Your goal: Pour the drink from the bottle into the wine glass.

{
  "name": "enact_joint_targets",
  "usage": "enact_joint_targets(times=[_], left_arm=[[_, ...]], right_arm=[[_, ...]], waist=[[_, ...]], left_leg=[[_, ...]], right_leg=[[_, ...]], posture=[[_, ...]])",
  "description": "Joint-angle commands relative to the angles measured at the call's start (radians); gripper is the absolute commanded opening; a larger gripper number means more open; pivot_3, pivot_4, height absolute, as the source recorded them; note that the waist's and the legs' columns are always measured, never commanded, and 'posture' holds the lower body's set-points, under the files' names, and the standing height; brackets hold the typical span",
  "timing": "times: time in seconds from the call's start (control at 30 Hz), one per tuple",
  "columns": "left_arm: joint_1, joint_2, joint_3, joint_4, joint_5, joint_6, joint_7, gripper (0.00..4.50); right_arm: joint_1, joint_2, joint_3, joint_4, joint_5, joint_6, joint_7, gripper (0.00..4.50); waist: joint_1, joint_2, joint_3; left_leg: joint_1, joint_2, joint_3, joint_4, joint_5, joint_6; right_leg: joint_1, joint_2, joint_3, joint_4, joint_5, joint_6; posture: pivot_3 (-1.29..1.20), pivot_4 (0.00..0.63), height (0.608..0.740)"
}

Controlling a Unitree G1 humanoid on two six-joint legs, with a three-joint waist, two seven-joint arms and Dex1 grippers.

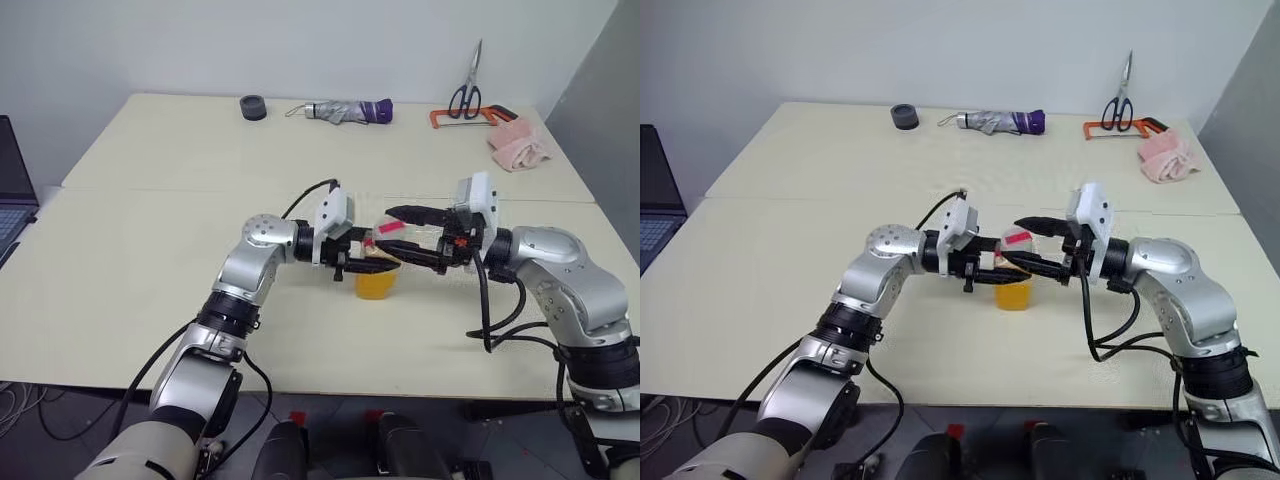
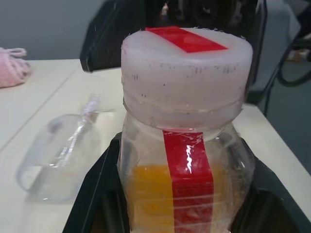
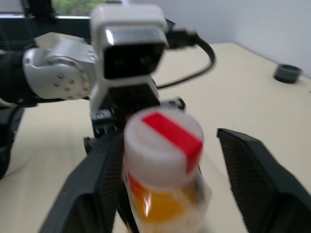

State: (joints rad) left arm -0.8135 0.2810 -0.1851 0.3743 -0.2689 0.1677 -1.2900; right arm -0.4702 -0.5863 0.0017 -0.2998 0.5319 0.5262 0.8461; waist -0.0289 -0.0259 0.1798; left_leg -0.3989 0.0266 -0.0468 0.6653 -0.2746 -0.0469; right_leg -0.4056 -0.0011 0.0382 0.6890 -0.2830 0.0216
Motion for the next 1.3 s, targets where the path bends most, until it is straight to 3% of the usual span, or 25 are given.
enact_joint_targets(times=[0.03,0.13,0.23,0.43,0.9,1.17,1.3], left_arm=[[-0.027,-0.008,0.027,-0.016,-0.021,-0.011,0.022,1.92],[-0.031,-0.013,0.025,-0.003,-0.011,-0.022,0.042,1.92],[-0.046,-0.022,0.023,0.025,-0.005,-0.032,0.056,1.92],[-0.064,-0.039,0.014,0.060,0.003,-0.054,0.056,1.92],[-0.064,-0.046,0.006,0.080,0.013,-0.079,0.046,1.92],[-0.059,-0.042,0.008,0.078,0.014,-0.084,0.046,1.92],[-0.059,-0.041,0.008,0.078,0.013,-0.084,0.043,1.92]], right_arm=[[0.072,0.020,-0.105,-0.202,0.071,0.051,-0.124,4.48],[0.161,0.062,-0.122,-0.377,0.105,0.112,-0.259,4.50],[0.220,0.144,-0.053,-0.503,0.028,0.157,-0.451,4.50],[0.185,0.246,0.101,-0.482,-0.182,0.186,-0.674,4.50],[0.148,0.361,0.151,-0.431,-0.274,0.199,-0.737,4.50],[0.149,0.374,0.167,-0.427,-0.280,0.214,-0.719,1.89],[0.153,0.369,0.172,-0.423,-0.267,0.188,-0.683,1.88]], waist=[[0.001,0.000,0.000],[0.001,0.000,0.000],[-0.001,0.000,0.000],[-0.003,0.000,0.000],[-0.003,0.000,0.000],[-0.003,0.000,0.000],[-0.003,0.000,0.000]], left_leg=[[0.000,0.000,0.000,0.000,0.000,0.000],[-0.001,0.000,-0.001,-0.001,0.000,0.000],[0.000,0.000,-0.002,0.000,0.000,0.000],[0.002,0.000,0.000,0.001,0.000,0.000],[0.001,0.000,0.000,0.000,0.000,0.000],[0.001,0.000,0.000,0.000,0.000,0.000],[0.001,0.000,0.000,0.000,0.000,0.000]], right_leg=[[0.000,0.000,0.000,0.000,0.000,0.000],[0.000,0.000,0.000,0.000,0.000,0.000],[0.000,0.000,0.000,0.001,0.000,0.000],[0.000,0.001,0.001,0.004,0.000,0.000],[-0.001,0.001,0.001,0.002,0.000,0.000],[-0.001,0.001,0.001,0.002,0.000,0.000],[-0.001,0.001,0.001,0.002,0.000,0.000]], posture=[[0.00,0.150,0.740],[0.00,0.150,0.740],[0.00,0.150,0.740],[0.00,0.150,0.740],[0.00,0.150,0.740],[0.00,0.150,0.740],[0.00,0.150,0.740]])
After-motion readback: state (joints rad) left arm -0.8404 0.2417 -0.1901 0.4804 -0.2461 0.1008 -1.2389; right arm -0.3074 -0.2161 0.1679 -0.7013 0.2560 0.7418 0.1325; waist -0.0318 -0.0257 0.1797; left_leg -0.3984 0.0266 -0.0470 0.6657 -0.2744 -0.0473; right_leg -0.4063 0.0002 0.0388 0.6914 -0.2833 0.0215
